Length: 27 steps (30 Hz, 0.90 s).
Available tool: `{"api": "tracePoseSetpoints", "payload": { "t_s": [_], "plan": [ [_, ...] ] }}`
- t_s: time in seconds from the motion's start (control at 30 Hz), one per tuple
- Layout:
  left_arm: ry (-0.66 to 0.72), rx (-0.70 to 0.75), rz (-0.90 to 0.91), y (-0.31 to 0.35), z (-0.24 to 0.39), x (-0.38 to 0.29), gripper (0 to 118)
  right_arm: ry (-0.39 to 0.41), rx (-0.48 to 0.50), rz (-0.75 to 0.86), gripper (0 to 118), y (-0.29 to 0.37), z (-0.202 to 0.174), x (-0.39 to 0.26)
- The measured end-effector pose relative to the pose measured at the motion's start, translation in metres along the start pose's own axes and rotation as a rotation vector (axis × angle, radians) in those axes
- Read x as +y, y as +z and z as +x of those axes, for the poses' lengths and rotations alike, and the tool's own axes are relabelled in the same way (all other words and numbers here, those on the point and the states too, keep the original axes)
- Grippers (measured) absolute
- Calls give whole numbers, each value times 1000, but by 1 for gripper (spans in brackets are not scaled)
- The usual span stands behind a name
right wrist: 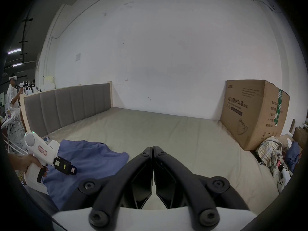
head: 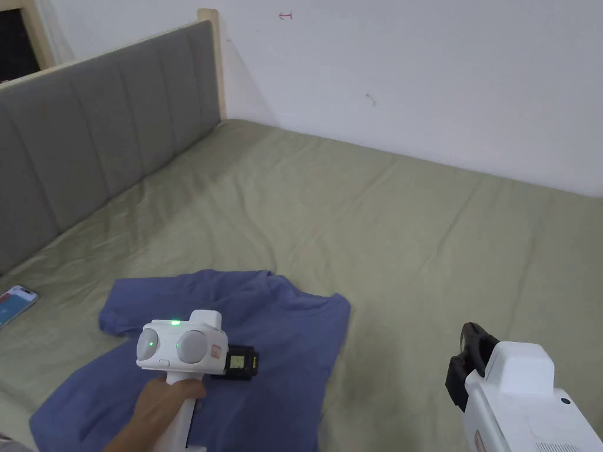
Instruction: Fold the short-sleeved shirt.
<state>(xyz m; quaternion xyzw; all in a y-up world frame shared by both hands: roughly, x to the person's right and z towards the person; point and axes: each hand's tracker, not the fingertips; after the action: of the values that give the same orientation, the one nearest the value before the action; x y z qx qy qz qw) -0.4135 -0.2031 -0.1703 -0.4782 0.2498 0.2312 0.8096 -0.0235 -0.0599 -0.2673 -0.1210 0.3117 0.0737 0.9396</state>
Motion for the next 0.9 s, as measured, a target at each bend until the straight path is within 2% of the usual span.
{"api": "tracePoseSetpoints", "payload": {
  "t_s": [0.07,0.1,0.13,0.17,0.2,0.27,0.3,0.33,0.37,0.57,0.6,0.7,0.9],
  "plan": [
    [2,5,-58,-15,4,-3,118,-1,-12,-15,0,-2,7,-3],
    [4,8,-93,-25,10,-7,114,-2,-20,-22,0,-2,11,-5],
    [5,10,-124,-32,14,-11,97,-1,-24,-28,0,-3,13,-6],
    [-71,119,-95,-34,14,-14,91,-2,-27,-32,0,-3,16,-8],
    [-89,67,131,-27,21,-14,89,-2,-31,-35,0,-3,19,-8],
    [-90,43,124,-22,27,-12,65,-4,-36,-39,0,-2,22,-9],
    [-114,40,140,-18,29,-12,46,-6,-36,-40,0,-2,23,-9],
    [-135,50,155,-15,31,-12,16,-11,-35,-40,0,-1,25,-8],
    [-144,44,161,-10,29,-12,3,-17,-33,-40,0,-1,26,-7],
    [-33,-81,277,41,21,-7,2,-39,-30,-2,0,14,35,1],
    [-33,-100,252,54,22,-7,2,-42,-30,3,0,17,38,2],
    [-102,-98,284,90,39,2,2,-52,-38,23,0,27,46,5],
    [-170,-231,426,157,91,31,1,-75,-76,57,0,49,71,8]
  ]
}}
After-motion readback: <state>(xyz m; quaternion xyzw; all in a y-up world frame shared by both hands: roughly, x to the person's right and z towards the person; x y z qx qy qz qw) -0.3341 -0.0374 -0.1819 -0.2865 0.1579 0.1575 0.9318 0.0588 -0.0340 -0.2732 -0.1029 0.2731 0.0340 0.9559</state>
